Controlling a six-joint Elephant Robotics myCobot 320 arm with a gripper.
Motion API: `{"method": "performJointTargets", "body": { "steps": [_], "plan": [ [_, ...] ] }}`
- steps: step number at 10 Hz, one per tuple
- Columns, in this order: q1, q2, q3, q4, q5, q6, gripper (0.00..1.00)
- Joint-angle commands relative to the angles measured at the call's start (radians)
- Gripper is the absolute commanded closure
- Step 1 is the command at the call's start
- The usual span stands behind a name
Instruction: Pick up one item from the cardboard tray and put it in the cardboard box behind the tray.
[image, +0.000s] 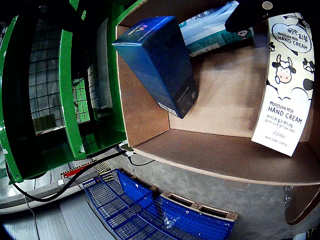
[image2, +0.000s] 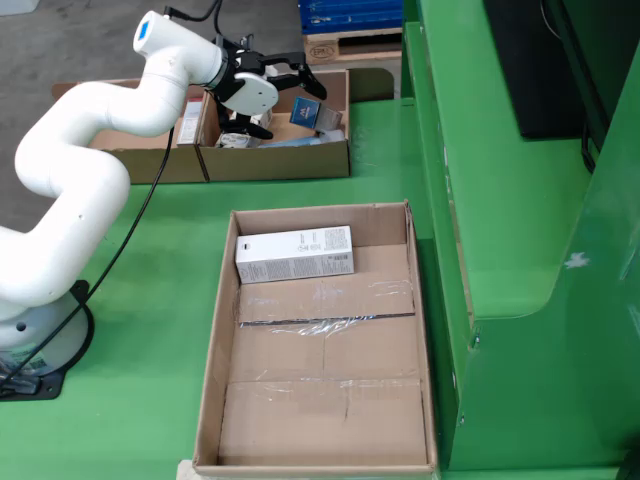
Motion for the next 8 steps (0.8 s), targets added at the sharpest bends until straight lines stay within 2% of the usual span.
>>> {"method": "performJointTargets", "body": {
  "steps": [1, 8],
  "plan": [
    [0.006, 0.035, 0.029, 0.012, -0.014, -0.006, 0.0],
    [0.014, 0.022, 0.029, 0.012, -0.015, -0.001, 0.0]
  ]
}}
